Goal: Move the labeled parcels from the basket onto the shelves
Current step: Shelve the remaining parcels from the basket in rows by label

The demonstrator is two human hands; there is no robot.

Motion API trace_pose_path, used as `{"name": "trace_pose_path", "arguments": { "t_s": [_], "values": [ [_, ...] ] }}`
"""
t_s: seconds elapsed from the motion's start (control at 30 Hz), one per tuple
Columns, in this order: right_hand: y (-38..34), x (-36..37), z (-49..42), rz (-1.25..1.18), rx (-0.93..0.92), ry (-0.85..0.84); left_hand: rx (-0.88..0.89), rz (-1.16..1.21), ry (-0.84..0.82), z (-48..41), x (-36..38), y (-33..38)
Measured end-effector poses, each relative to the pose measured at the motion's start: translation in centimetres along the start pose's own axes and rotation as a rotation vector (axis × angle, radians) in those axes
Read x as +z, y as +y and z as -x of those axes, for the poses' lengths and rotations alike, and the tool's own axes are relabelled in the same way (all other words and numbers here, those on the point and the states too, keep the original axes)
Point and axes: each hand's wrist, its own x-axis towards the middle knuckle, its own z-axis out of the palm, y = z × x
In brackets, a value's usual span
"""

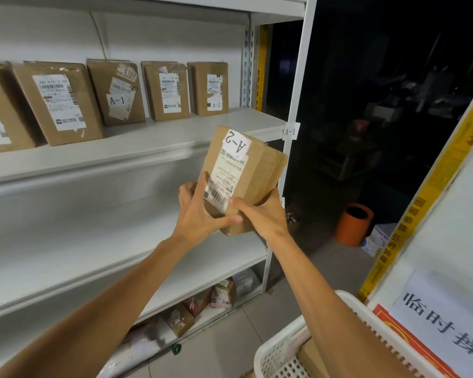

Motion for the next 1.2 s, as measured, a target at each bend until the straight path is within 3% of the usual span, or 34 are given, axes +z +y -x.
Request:
{"name": "trace_pose_path", "arguments": {
  "t_s": [0.13,0.27,0.47,0.73,1.2],
  "values": [
    [0.4,-0.8,-0.1,-0.071,0.007,-0.012,-0.005,0.024,-0.109,-0.2,-1.8,-0.7],
    [1.5,-0.2,0.5,-0.23,0.009,-0.015,-0.021,0.38,-0.244,-0.7,-2.9,-0.8],
    [1.2,0.3,0.7,-0.198,-0.165,-0.026,-0.096,0.523,-0.115,-0.6,-2.8,-0.3],
    [-0.6,1.1,-0.2,-0.15,-0.223,-0.218,-0.044,0.506,-0.005,0.3,-3.7,0.2],
    [-6.4,7.1,-2.3,-0.244,-0.314,-0.043,0.126,0.456,-0.041,-3.3,-12.9,0.3]
  ]
}}
